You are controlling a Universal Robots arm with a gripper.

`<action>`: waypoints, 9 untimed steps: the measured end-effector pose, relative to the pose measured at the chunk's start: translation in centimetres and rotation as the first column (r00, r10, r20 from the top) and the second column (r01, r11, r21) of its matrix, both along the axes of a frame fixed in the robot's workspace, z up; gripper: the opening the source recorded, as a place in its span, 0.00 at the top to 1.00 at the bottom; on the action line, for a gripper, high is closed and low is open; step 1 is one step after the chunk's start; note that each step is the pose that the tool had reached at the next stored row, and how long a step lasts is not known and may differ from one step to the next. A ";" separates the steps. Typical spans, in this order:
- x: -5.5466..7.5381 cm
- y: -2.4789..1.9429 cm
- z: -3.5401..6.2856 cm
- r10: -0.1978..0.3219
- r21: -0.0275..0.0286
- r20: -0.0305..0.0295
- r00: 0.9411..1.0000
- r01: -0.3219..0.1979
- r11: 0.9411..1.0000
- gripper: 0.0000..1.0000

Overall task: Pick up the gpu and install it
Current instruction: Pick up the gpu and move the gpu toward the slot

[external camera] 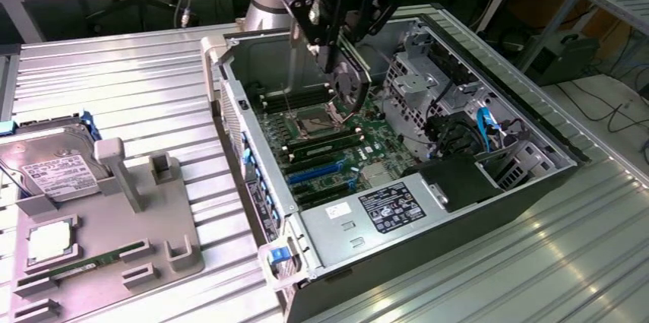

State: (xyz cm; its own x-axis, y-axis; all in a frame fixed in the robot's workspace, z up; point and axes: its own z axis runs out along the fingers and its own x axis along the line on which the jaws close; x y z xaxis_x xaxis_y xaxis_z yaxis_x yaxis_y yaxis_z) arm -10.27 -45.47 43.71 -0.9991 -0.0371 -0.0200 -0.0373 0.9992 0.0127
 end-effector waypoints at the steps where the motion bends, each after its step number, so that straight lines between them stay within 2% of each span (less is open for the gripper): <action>1: 0.3 0.00 -0.01 0.001 0.000 0.000 1.000 -0.001 1.000 0.72; 9: 2.9 0.00 -0.06 0.009 0.000 0.000 1.000 -0.009 1.000 0.72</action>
State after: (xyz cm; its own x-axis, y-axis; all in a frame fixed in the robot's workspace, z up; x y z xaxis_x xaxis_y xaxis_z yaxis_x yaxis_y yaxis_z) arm -7.38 -45.47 43.65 -0.9988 -0.0457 -0.0199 -0.0460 0.9989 0.0126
